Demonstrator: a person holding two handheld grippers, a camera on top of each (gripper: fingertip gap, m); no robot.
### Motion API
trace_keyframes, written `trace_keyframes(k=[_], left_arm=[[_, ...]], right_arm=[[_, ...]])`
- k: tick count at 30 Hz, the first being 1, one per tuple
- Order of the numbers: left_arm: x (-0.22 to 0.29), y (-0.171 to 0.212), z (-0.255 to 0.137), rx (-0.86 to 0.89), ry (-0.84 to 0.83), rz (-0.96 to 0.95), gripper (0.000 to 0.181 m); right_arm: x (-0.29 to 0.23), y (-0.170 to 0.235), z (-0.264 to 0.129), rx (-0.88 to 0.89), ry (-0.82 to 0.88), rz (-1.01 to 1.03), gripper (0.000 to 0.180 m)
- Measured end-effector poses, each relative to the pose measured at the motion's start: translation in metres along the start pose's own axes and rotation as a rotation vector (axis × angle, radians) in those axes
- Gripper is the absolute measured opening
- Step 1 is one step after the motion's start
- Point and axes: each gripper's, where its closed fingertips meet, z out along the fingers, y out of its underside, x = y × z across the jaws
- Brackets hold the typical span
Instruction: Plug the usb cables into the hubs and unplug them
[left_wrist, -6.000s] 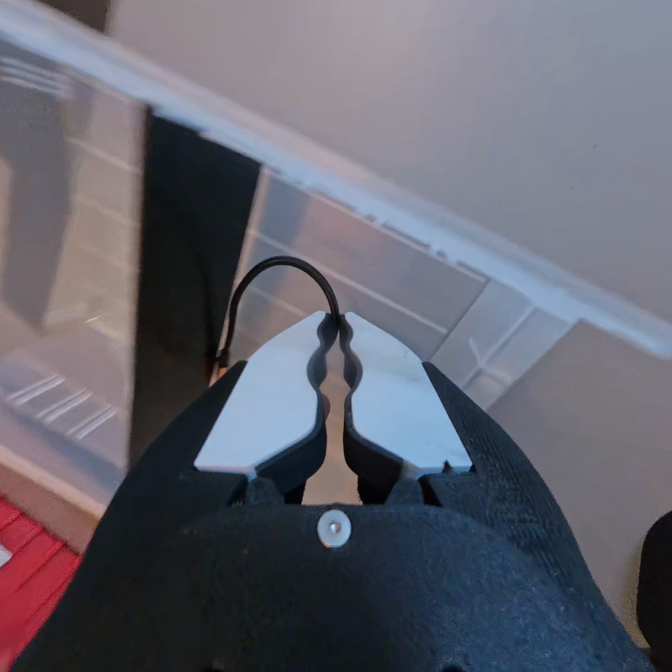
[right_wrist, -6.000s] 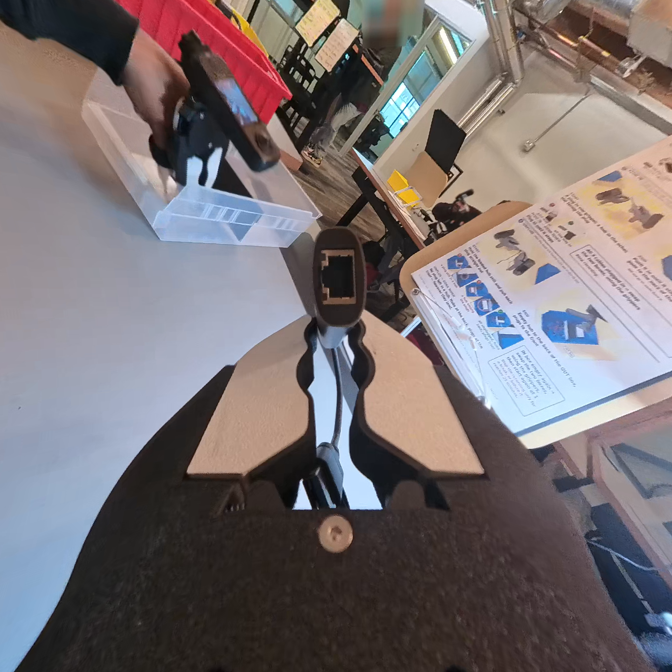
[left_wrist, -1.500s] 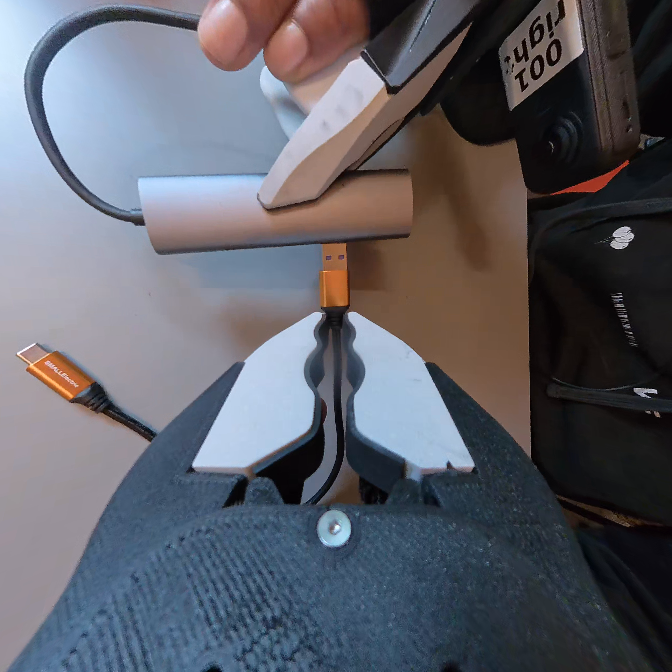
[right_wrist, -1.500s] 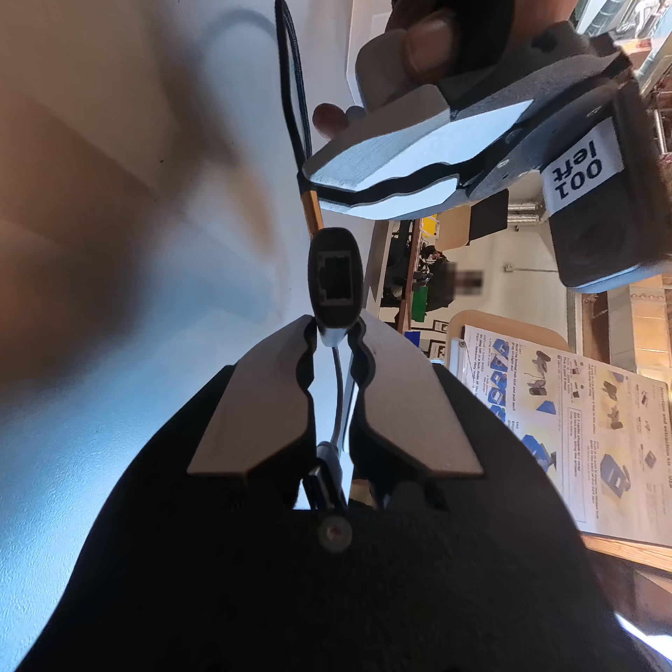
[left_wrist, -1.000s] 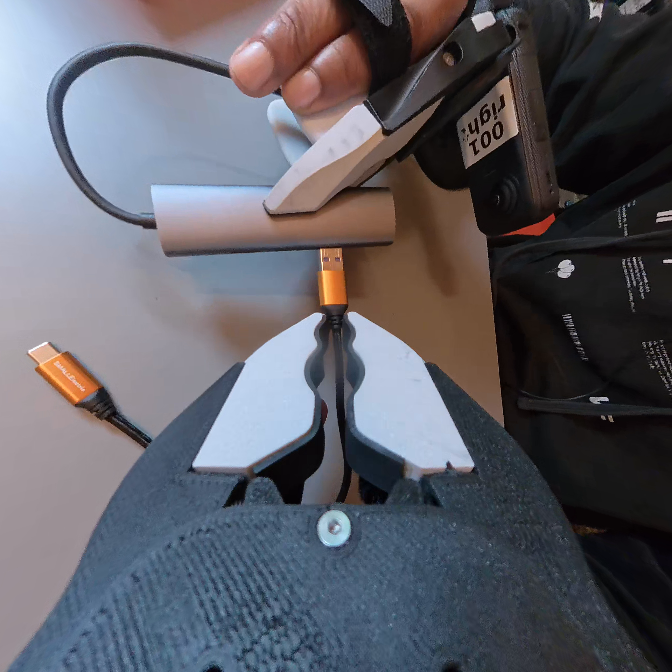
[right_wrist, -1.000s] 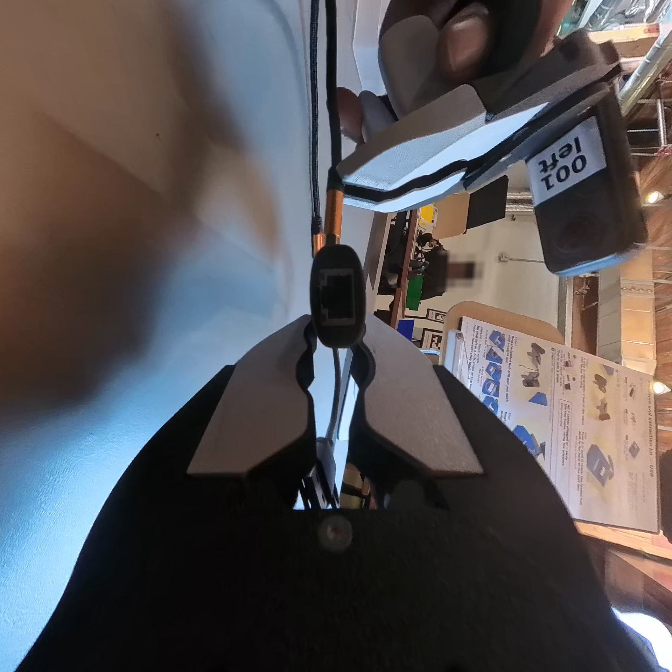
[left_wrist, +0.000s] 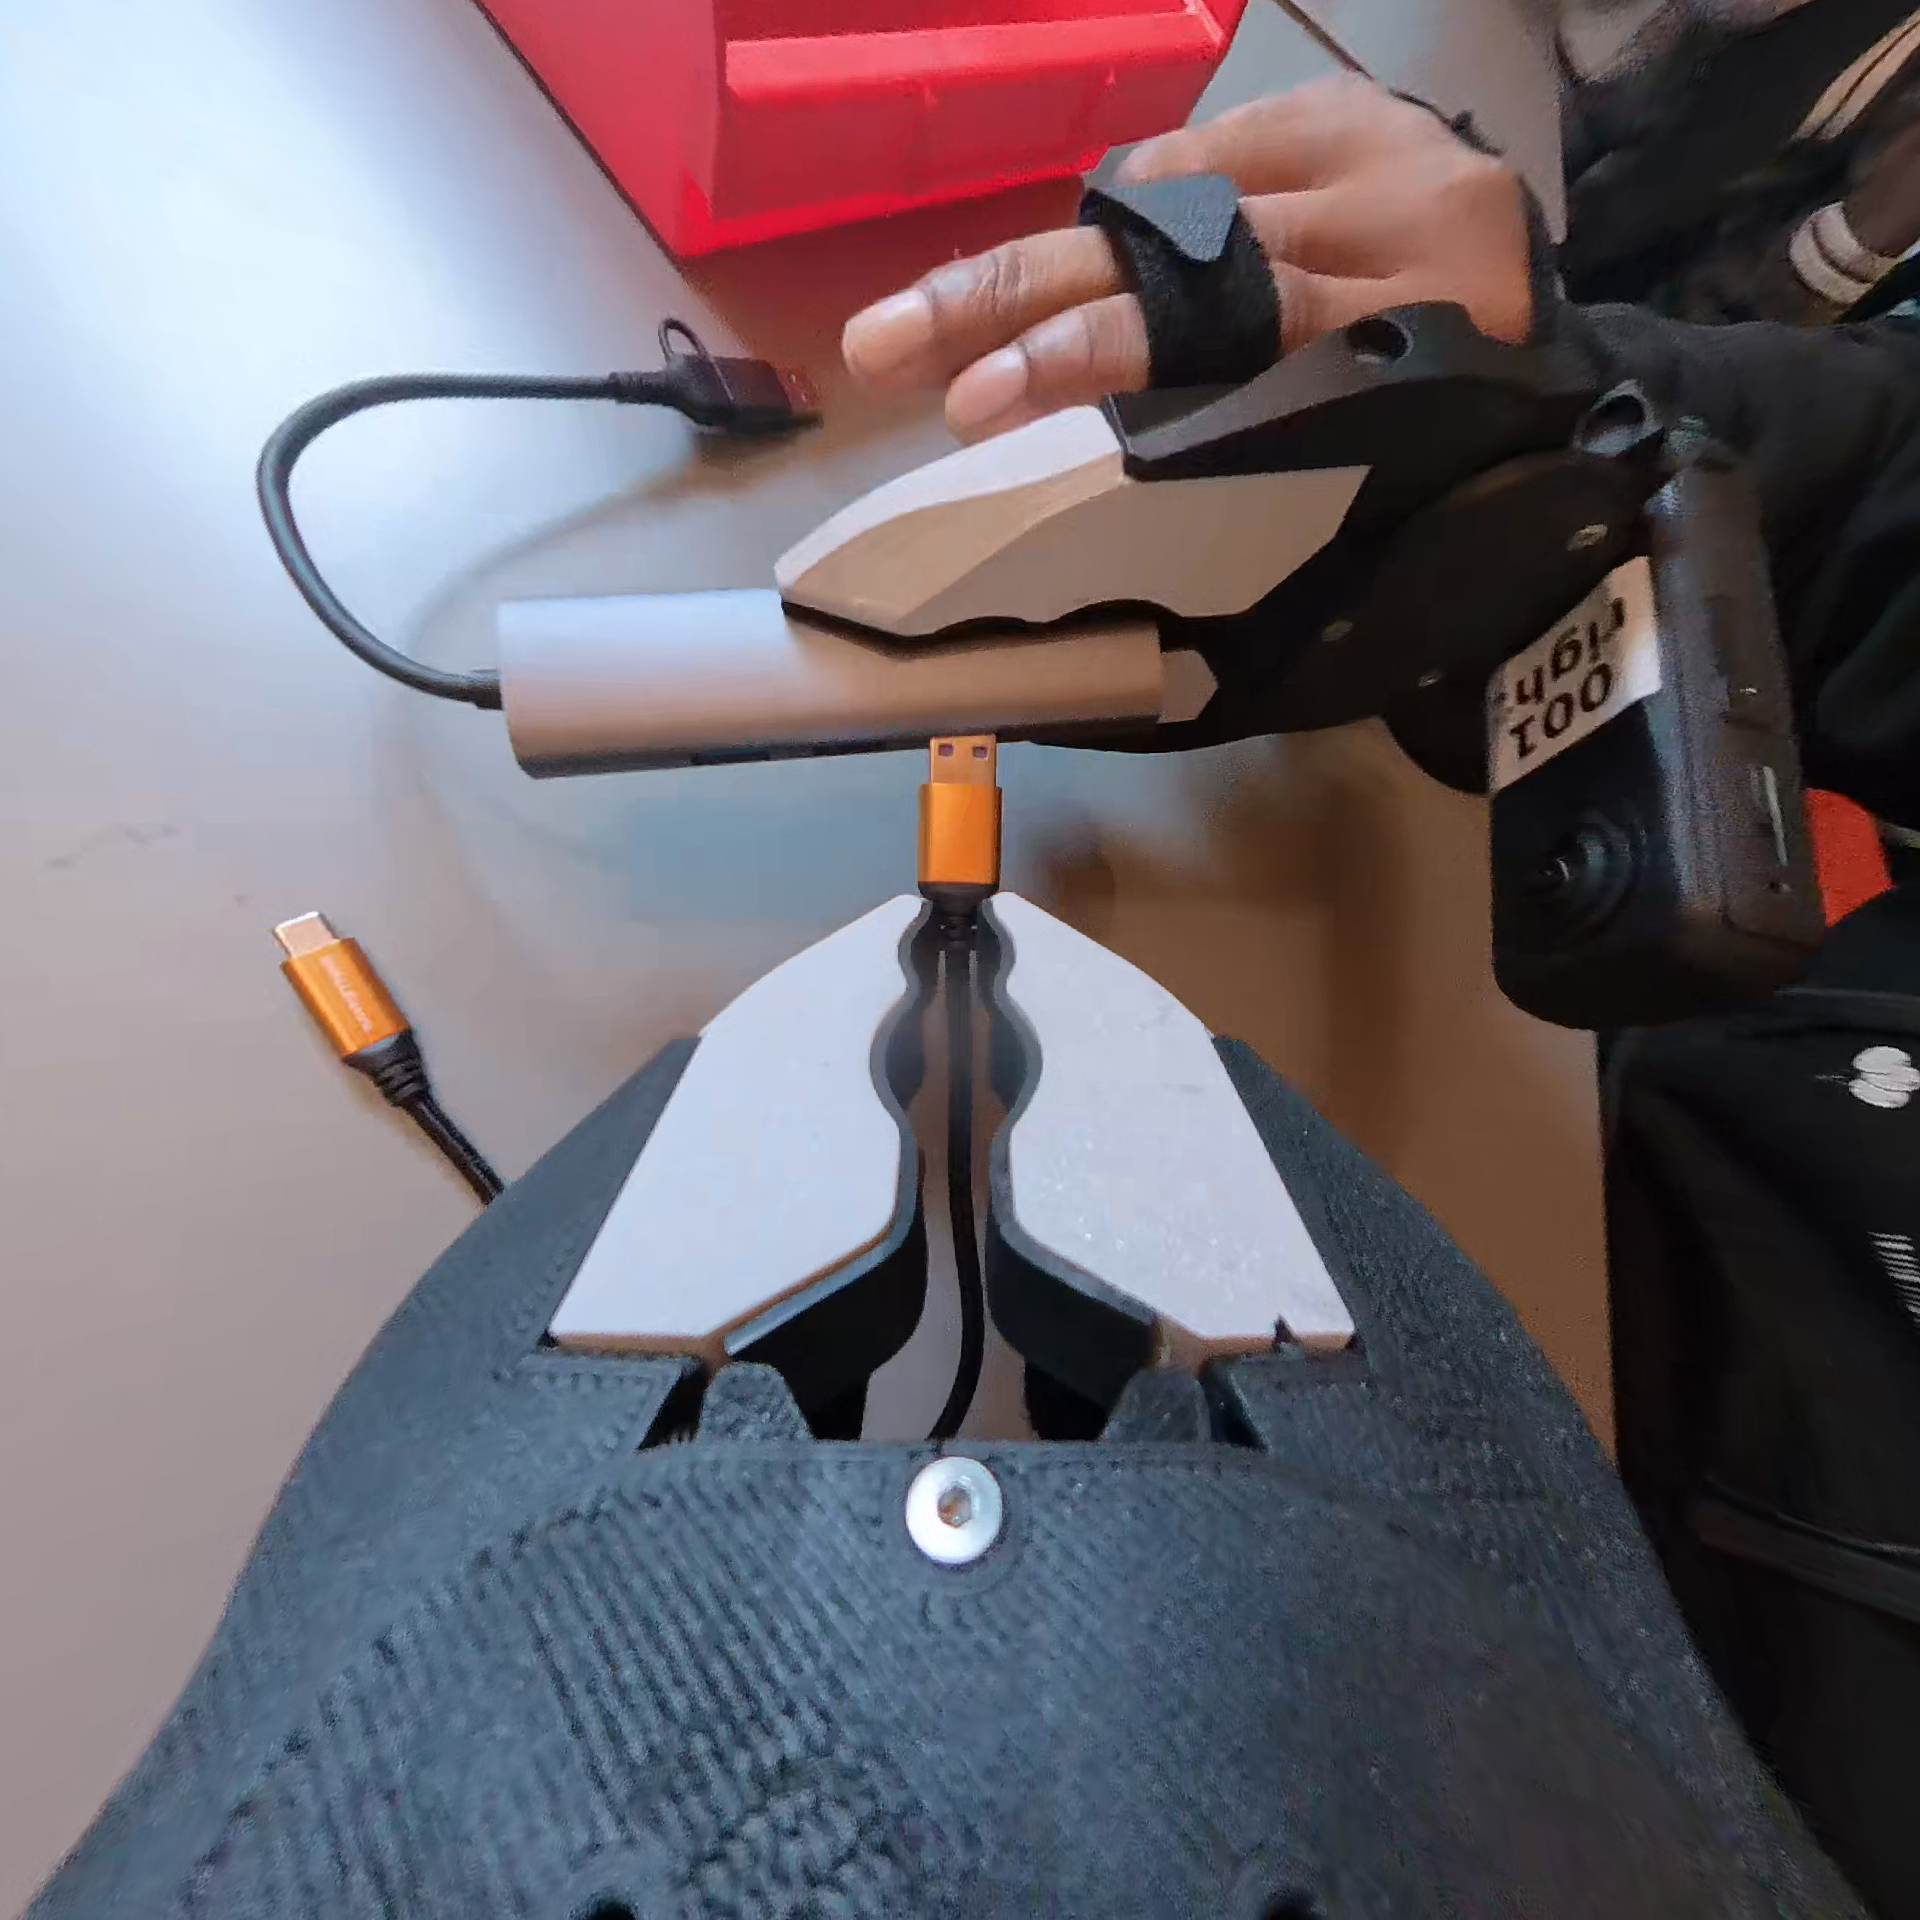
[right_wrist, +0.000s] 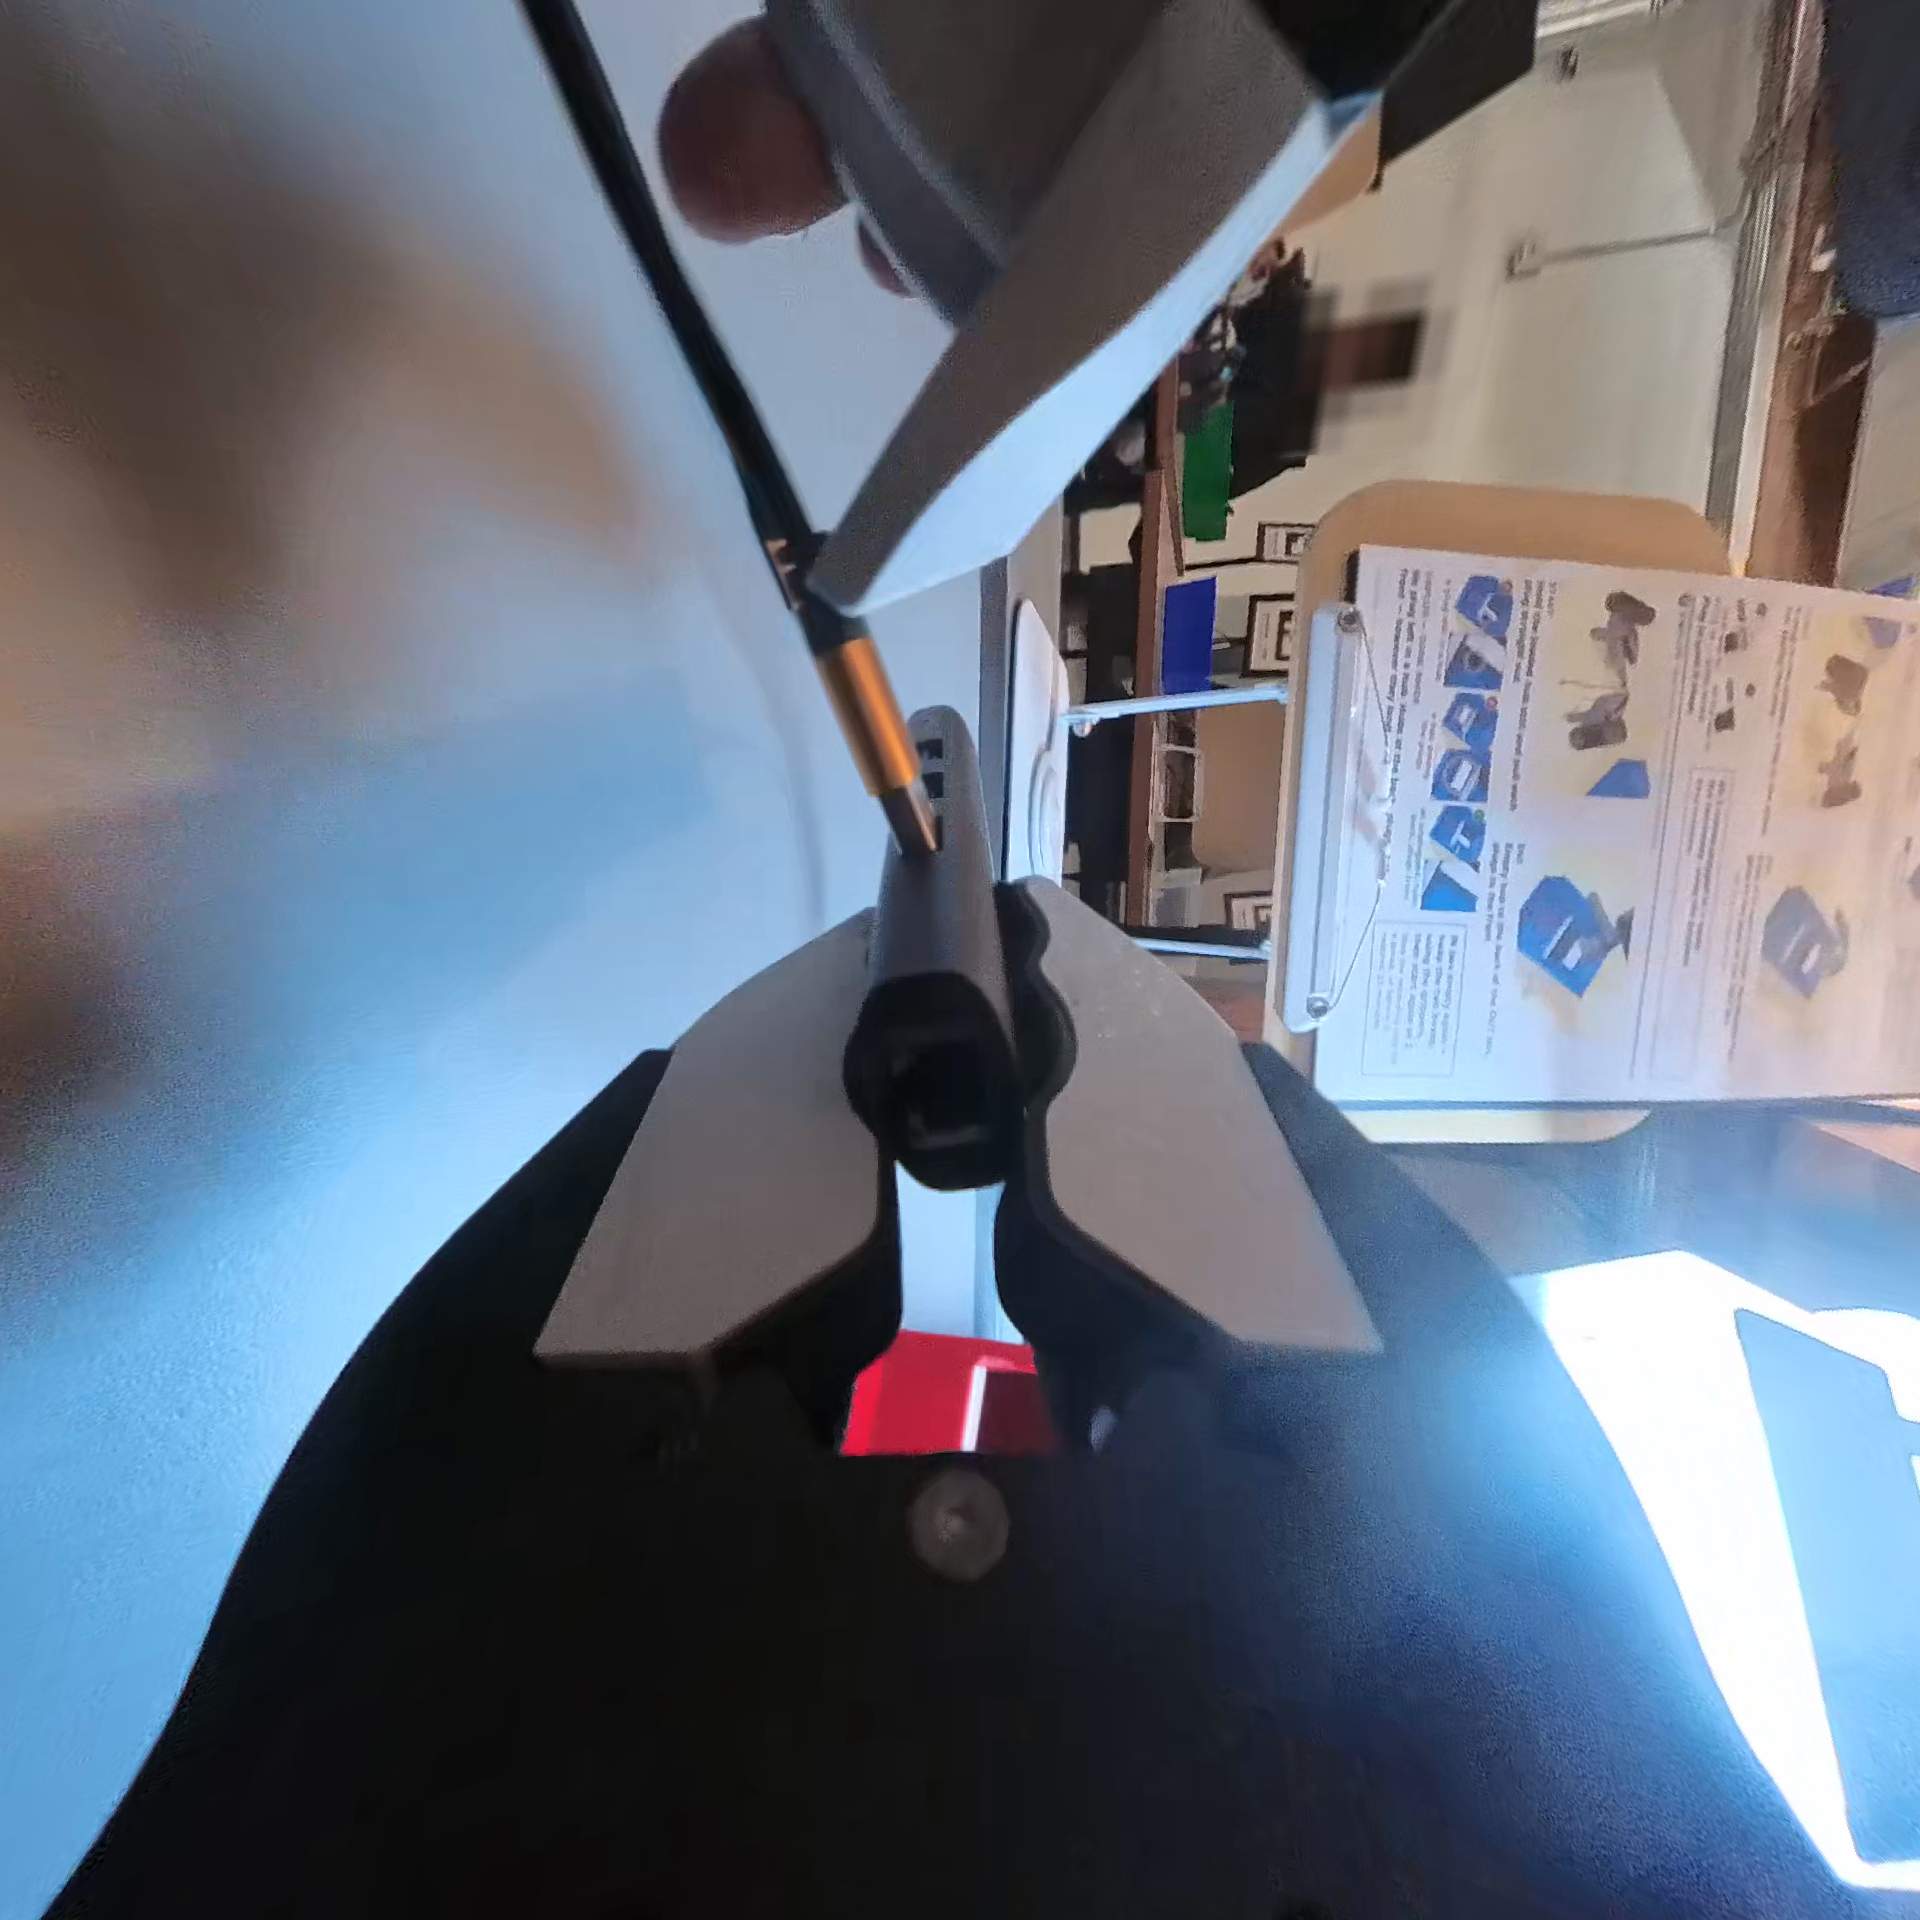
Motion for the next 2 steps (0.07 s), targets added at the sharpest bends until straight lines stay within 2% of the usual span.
trace_keyframes(k=[2], left_arm=[[-0.0022, -0.0061, -0.0020, 0.037, -0.022, 0.011, 0.006]], right_arm=[[-0.0058, 0.0047, 0.0010, -0.031, -0.048, -0.007, 0.017]])
